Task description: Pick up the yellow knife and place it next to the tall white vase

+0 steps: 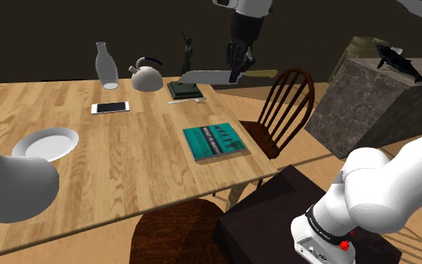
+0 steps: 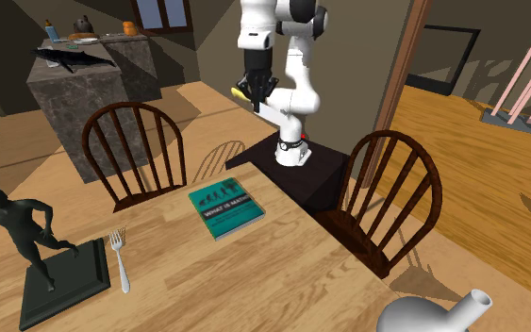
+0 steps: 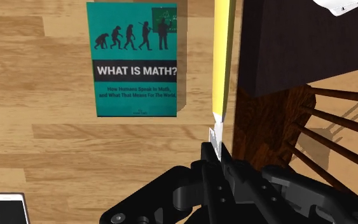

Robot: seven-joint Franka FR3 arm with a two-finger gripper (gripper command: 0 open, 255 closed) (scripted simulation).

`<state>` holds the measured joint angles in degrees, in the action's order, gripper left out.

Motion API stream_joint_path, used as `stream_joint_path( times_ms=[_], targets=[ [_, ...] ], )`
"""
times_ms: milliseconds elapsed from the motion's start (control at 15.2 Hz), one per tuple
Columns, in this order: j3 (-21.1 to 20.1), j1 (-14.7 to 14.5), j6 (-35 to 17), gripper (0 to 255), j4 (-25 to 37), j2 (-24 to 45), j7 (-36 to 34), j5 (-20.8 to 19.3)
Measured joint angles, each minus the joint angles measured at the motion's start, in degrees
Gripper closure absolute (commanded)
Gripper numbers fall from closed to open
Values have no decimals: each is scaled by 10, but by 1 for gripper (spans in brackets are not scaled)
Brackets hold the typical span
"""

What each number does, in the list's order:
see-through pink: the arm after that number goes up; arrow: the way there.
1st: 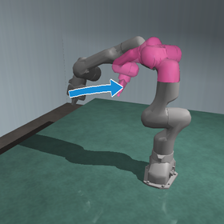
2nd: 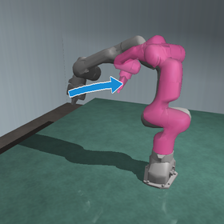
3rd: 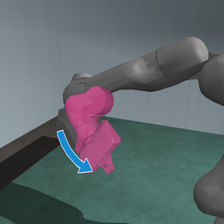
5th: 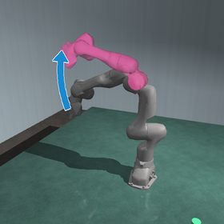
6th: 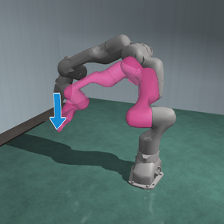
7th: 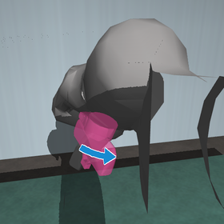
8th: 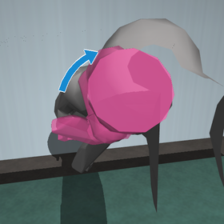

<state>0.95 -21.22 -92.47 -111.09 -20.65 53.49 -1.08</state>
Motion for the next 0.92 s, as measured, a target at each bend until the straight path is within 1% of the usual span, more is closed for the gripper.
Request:
stream_joint_path(
  times_ms=[198, 330, 396, 924],
  targets=[
    [-26, -13, 1, 255, 22, 21, -37, 7],
    [-42, -22, 4, 255, 50, 46, -61, 10],
    [-51, -26, 1, 255, 52, 52, -74, 11],
    [-114, -65, 11, 255, 173, 164, -177, 5]
  ],
)
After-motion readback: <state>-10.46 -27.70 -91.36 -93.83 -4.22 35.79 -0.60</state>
